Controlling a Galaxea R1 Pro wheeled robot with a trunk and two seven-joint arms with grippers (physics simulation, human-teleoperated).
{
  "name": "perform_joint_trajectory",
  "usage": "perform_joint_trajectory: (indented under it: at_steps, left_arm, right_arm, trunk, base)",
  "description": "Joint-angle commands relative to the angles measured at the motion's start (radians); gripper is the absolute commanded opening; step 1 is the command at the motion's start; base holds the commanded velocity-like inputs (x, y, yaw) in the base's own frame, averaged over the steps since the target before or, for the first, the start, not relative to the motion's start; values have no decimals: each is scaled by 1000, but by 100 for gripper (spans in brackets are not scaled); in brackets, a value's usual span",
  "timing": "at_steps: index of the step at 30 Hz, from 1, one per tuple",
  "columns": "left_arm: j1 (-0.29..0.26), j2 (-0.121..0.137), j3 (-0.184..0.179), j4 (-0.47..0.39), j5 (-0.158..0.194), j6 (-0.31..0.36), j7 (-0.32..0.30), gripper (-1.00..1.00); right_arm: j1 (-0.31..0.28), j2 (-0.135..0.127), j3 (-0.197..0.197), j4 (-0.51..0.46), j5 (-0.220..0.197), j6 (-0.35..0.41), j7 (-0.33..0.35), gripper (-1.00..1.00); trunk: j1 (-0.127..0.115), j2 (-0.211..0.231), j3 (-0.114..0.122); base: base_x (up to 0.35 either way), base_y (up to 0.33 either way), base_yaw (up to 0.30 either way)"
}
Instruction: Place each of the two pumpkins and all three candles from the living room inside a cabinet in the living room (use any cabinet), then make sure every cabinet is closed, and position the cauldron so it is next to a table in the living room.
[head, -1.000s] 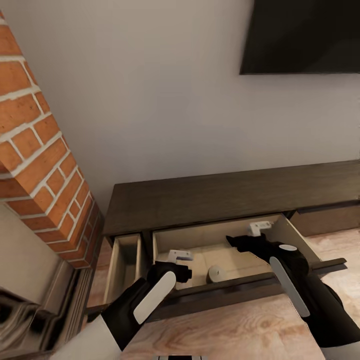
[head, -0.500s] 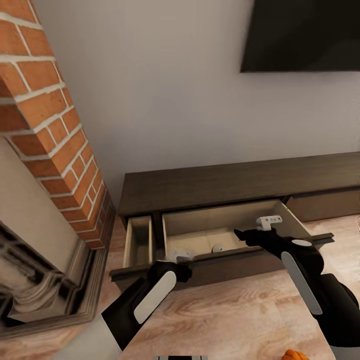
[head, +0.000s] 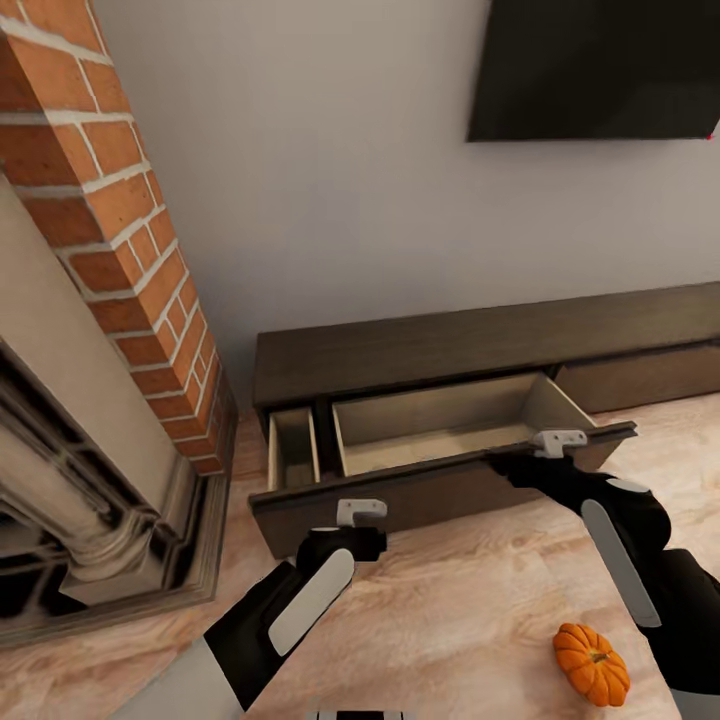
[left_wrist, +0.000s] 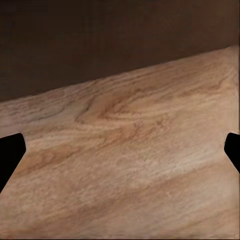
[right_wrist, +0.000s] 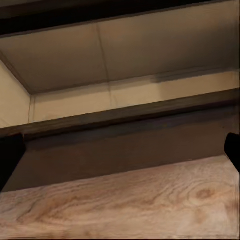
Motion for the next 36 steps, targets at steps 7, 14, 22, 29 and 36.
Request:
perform_joint_trajectory:
  at_steps: [7, 14, 22, 29, 36]
  left_arm:
    - [27, 1, -4, 2, 6, -24, 9, 100]
    - [28, 3, -4, 7, 5, -44, 4, 100]
    - [32, 4, -4, 10, 3, -48, 1, 100]
    - [34, 3, -4, 10, 3, -48, -1, 100]
    - [39, 4, -4, 11, 5, -67, -1, 100]
  right_arm:
    - [2, 1, -24, -1, -3, 4, 0, 100]
    - [2, 2, -23, -1, -2, 3, 0, 100]
    - [2, 2, -20, -1, -2, 3, -1, 100]
    - [2, 2, -21, -1, -2, 3, -1, 100]
    - [2, 2, -24, -1, -1, 3, -1, 100]
  trunk:
    - [-1, 0, -1]
    - [-1, 0, -1]
    - [-1, 0, -1]
    - [-1, 0, -1]
    - [-1, 0, -1]
  base:
    - [-64, 32, -261]
    - [-2, 1, -263]
    - [0, 0, -264]
    - [-113, -81, -265]
    - [-291, -145, -265]
